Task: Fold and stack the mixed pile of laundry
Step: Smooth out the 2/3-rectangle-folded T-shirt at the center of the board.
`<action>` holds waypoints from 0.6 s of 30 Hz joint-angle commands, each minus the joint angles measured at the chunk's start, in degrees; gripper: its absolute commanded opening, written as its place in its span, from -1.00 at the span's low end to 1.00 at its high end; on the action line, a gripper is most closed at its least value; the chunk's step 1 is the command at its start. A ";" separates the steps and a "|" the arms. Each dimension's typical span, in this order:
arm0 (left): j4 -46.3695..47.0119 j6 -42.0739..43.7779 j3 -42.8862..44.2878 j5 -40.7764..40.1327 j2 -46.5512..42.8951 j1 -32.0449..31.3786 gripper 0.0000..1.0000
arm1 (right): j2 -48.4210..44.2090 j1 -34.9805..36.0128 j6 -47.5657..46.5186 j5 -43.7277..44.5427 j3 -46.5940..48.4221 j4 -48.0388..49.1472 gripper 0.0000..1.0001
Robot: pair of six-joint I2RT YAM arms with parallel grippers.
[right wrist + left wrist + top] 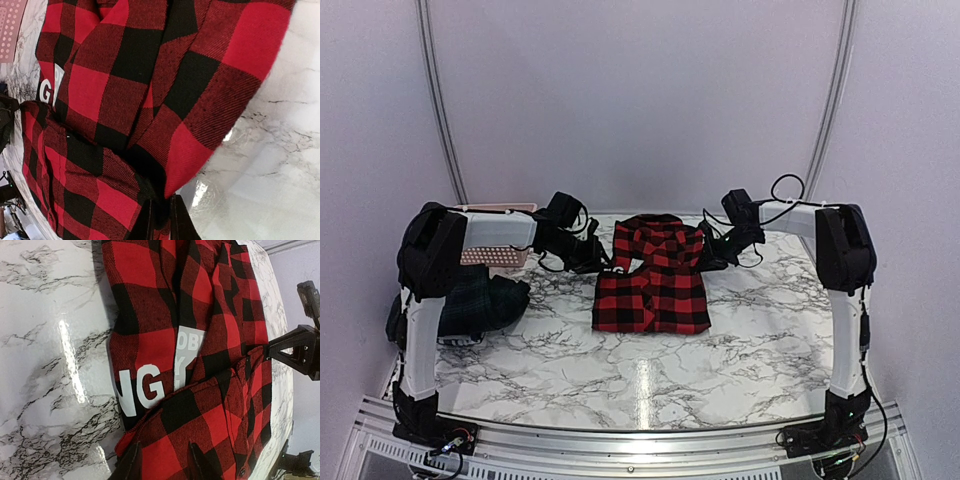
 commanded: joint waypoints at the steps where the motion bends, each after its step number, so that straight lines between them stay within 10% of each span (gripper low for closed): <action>1: -1.73 0.69 -0.24 -0.46 0.44 0.06 -0.23 | 1.18 0.56 -0.64 -0.69 2.90 -0.59 -0.89; 7: -1.88 0.78 -1.82 -1.13 -0.41 0.42 -0.01 | 0.80 0.63 -1.00 1.79 3.32 -2.40 -0.59; 18: -1.86 0.34 -0.64 -0.45 0.41 0.43 0.00 | 0.77 1.54 -1.32 2.79 4.86 -3.42 -0.73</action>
